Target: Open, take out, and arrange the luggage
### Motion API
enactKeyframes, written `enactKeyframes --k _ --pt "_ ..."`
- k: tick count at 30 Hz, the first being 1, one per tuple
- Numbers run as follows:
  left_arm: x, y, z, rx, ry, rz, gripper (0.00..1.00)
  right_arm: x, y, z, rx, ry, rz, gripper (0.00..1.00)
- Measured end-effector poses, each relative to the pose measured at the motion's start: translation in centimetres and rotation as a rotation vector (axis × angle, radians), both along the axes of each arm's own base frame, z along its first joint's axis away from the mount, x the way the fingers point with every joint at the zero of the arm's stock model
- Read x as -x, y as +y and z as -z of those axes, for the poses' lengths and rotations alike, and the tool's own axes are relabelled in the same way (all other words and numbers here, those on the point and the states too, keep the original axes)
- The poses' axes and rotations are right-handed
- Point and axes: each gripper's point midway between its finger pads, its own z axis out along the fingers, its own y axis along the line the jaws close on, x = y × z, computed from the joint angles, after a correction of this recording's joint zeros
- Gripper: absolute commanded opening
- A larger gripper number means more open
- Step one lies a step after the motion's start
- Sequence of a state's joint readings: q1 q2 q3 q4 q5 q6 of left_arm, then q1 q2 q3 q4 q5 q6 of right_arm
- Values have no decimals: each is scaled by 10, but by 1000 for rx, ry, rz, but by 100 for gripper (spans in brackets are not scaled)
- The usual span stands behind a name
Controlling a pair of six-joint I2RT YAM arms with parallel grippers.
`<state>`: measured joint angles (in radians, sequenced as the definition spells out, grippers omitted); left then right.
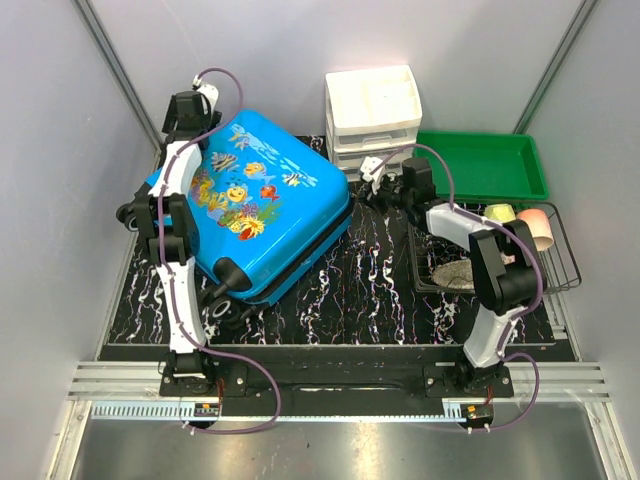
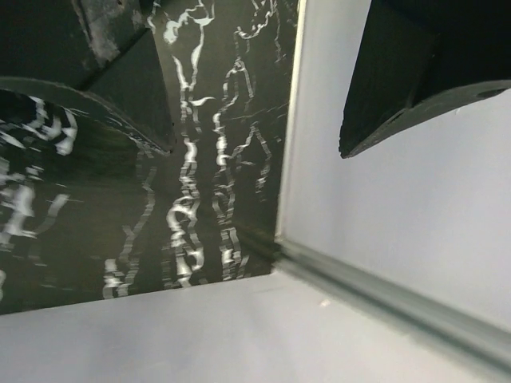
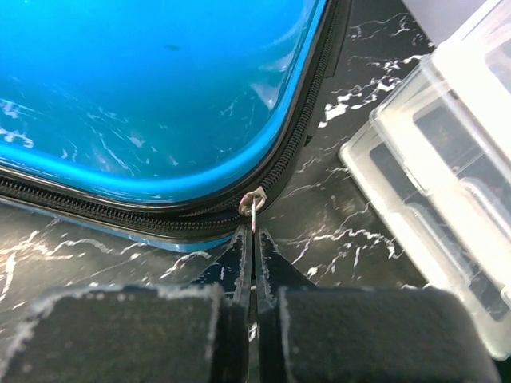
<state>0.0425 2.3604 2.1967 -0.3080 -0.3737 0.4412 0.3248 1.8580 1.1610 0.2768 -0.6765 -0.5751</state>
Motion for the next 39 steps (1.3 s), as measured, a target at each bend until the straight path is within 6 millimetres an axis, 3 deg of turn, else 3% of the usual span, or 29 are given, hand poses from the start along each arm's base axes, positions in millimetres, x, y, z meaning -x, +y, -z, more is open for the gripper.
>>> enactKeyframes --k 3,6,12,14,17,20,23,26,29,33,36,39 --pt "0 -26 0 26 11 146 86 22 -6 0 18 21 -22 0" --pt "1 -47 0 30 36 249 96 44 -12 0 35 52 -42 0" --pt "0 -70 -7 82 32 307 99 67 -26 1 80 51 -46 0" --pt "2 -74 -19 112 26 311 99 74 -31 0 91 54 -47 0" --pt "14 -76 -53 151 -13 299 99 85 -35 1 106 69 -52 0" --pt "67 -101 -96 297 17 354 99 94 -34 -3 106 70 -69 0" --pt "133 -124 -151 468 -22 429 99 102 -35 -1 106 80 -83 0" --pt "219 -104 -182 617 -75 411 99 120 -32 -2 98 97 -119 0" --pt "296 -75 -157 696 -70 278 99 137 -27 -2 90 128 -158 0" --pt "367 -88 -82 831 85 167 97 145 -24 -1 82 152 -179 0" --pt "388 -90 -43 923 170 71 96 145 -24 -1 80 158 -177 0" --pt "381 -95 -31 1034 177 31 96 145 -24 -1 76 167 -173 0"
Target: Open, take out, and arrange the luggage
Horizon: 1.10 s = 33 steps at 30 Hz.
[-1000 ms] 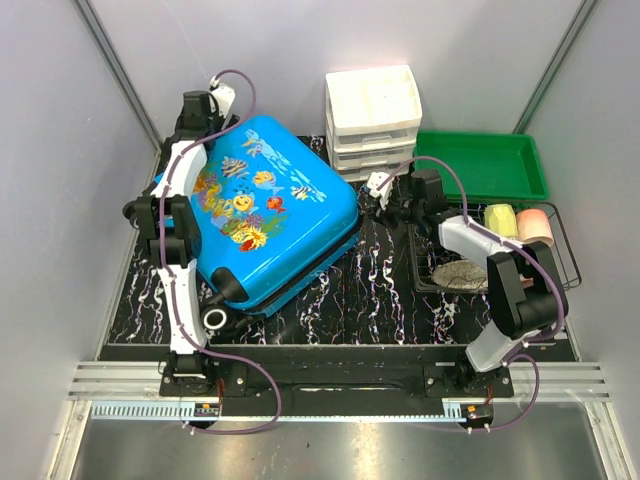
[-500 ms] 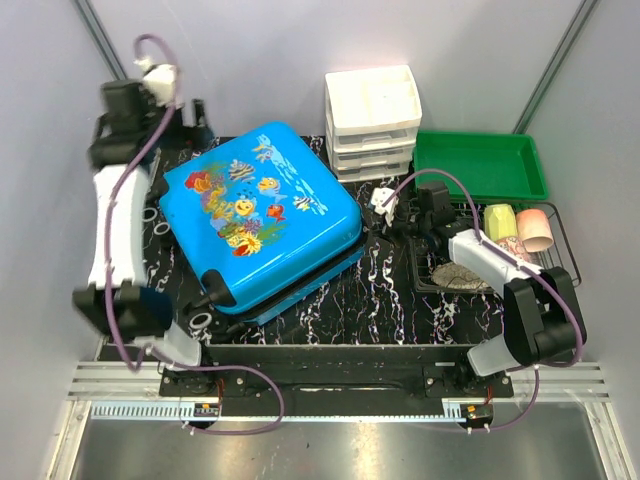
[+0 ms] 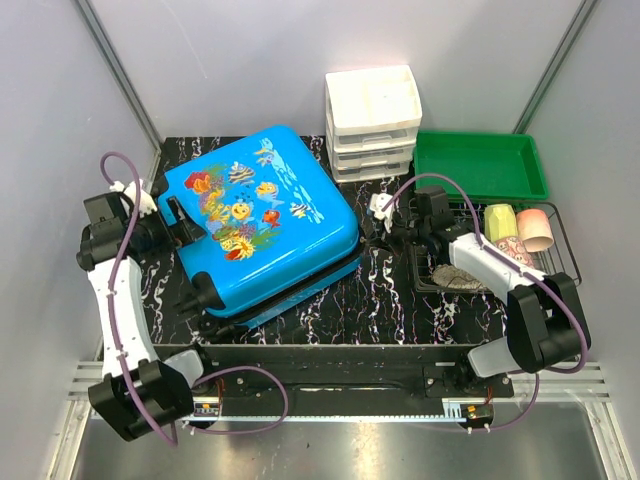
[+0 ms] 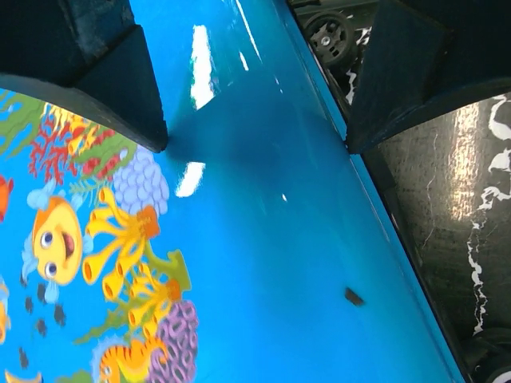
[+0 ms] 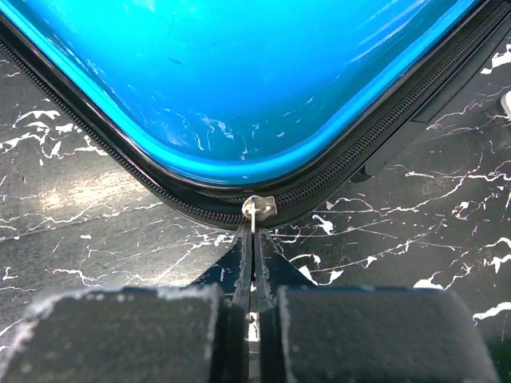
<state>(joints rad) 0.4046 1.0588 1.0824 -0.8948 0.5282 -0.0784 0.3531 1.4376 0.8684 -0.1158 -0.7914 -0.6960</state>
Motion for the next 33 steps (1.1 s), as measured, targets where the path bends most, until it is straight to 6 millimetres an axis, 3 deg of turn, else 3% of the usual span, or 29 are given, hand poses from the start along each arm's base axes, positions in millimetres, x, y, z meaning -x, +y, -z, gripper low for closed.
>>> enactKeyframes --k 3,7,13,16,20,27,33 --pt "-14 5 5 53 26 -38 95 0 2 0 -2 8 5 0" --pt "-50 23 8 124 109 -78 92 3 10 -1 -8 22 3 0" --pt "-134 68 -3 79 68 -57 89 31 63 -2 -47 83 -98 0" --pt "-160 79 -9 17 4 -8 89 46 89 -2 -68 95 -153 0" --pt "-159 78 -12 -68 -39 74 90 51 94 -1 -55 94 -151 0" --pt "-136 73 -15 -172 -80 141 90 36 83 2 -21 81 -63 0" --pt "-133 71 -15 -178 -70 152 90 -12 60 -2 2 16 94 0"
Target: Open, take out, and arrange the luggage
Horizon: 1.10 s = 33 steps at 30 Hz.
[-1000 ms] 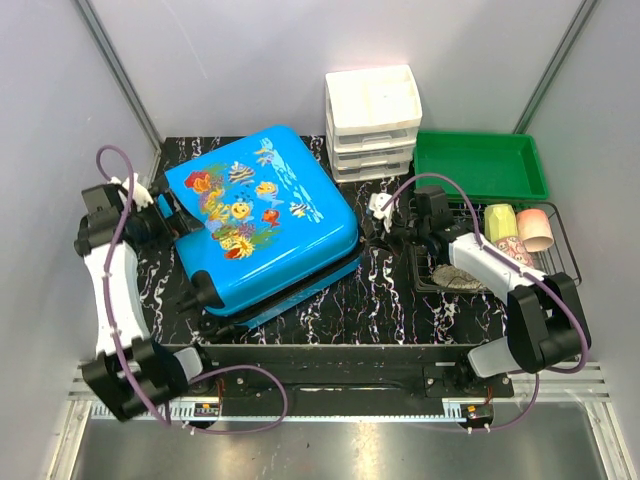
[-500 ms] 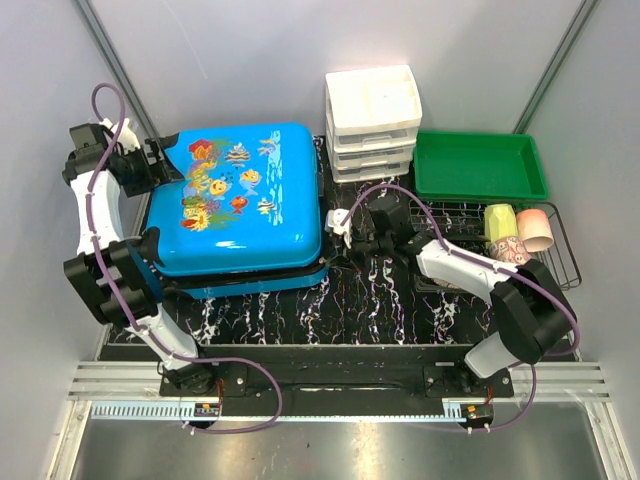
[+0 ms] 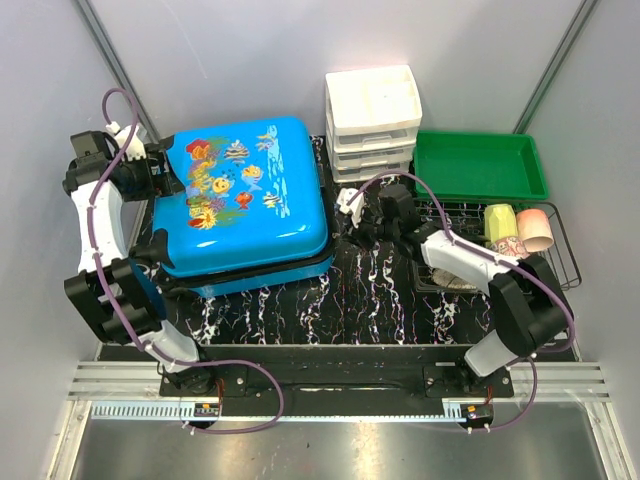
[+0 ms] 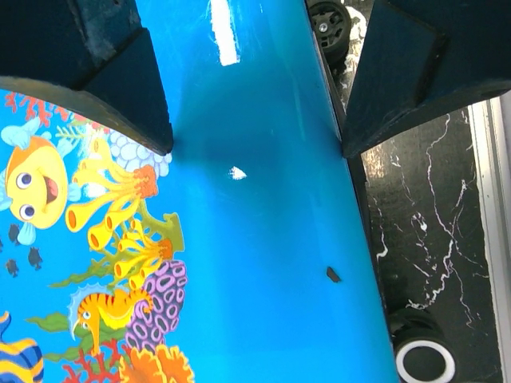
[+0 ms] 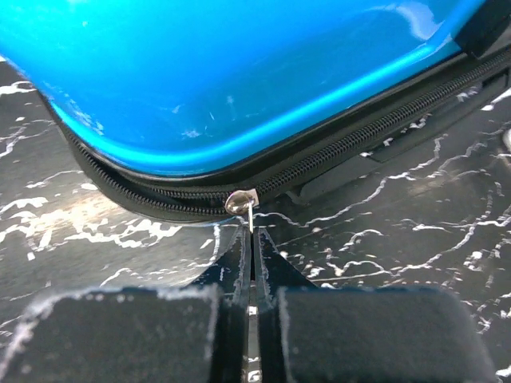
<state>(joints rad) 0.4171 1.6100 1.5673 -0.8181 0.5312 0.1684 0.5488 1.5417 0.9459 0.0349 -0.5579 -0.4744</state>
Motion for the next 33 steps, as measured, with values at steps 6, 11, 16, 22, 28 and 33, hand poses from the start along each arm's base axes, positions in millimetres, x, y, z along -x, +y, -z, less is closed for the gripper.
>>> enactKeyframes --k 6,11,16,22,28,33 --pt "-3 1 1 10 41 12 90 -33 -5 0 7 -50 106 0" --pt "-9 2 2 21 55 18 91 -66 -1 2 -24 -42 188 0" --pt "-11 1 0 34 66 32 99 -78 9 2 -78 -16 157 0" --pt "6 -4 0 72 96 76 99 -74 18 2 -134 51 83 0" --pt "39 -15 -14 29 97 167 99 -70 23 2 -130 37 63 0" --pt "68 -32 -28 16 93 257 99 -40 40 2 -117 38 28 0"
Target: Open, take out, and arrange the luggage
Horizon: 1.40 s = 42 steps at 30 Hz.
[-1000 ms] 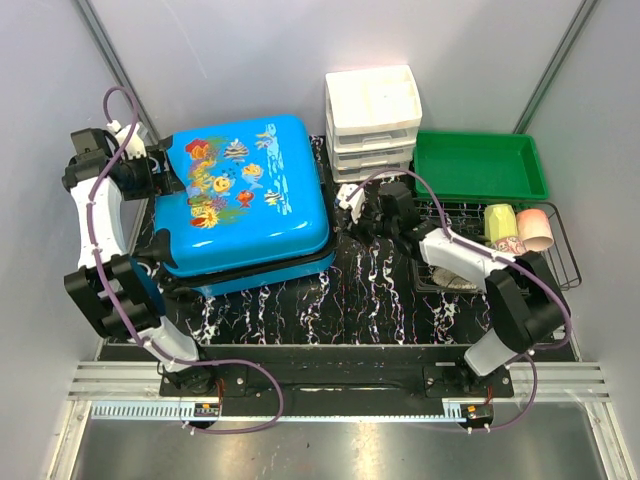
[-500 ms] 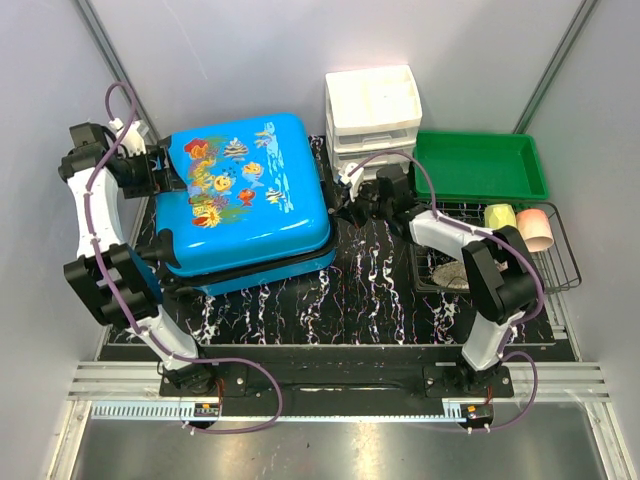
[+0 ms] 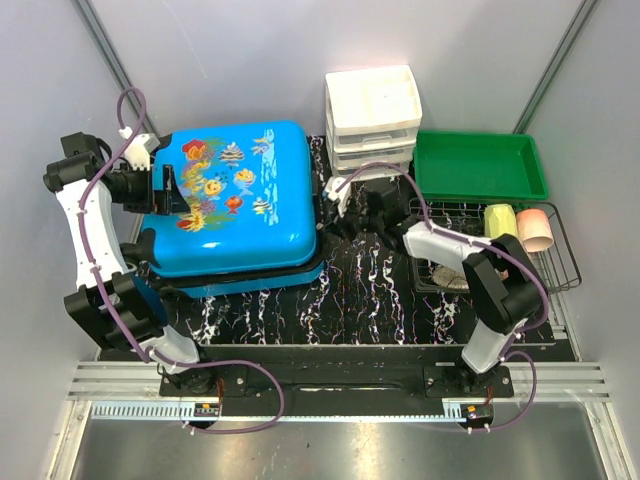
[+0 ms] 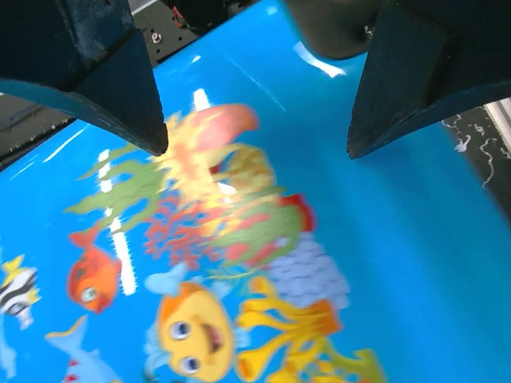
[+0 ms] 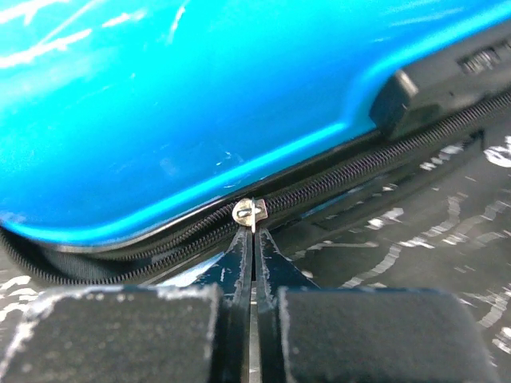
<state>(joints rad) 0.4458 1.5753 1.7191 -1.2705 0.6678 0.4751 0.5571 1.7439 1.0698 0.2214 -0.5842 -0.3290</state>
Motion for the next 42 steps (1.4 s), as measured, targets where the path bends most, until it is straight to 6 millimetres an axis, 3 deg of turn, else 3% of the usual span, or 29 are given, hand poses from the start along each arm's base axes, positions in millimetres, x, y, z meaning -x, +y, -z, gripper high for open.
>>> enactKeyframes --k 3,8,10,12,18,26,33,36,39,42 --pt "9 -8 0 8 8 44 99 39 26 0 -7 18 -82 0" --pt "11 -11 2 10 2 80 99 125 73 1 -32 81 -286 0" --pt "11 -11 2 9 3 80 99 146 79 3 -29 104 -330 0" --pt "11 -11 2 11 5 79 99 149 79 3 -25 103 -329 0" --pt "1 -6 6 -2 -8 69 99 110 62 3 -11 72 -205 0" --pt "-22 7 12 -38 -48 61 99 -1 20 1 -12 32 63 0" --pt "-47 21 14 -75 -82 58 99 -61 13 1 -46 -34 144 0" --pt "-53 25 13 -89 -97 60 99 -73 13 0 -63 -37 136 0" --pt "-53 18 10 -100 -108 88 99 -73 12 -1 -80 -24 109 0" --pt "-45 -10 11 -113 -113 156 99 -68 13 -3 -96 -7 79 0"
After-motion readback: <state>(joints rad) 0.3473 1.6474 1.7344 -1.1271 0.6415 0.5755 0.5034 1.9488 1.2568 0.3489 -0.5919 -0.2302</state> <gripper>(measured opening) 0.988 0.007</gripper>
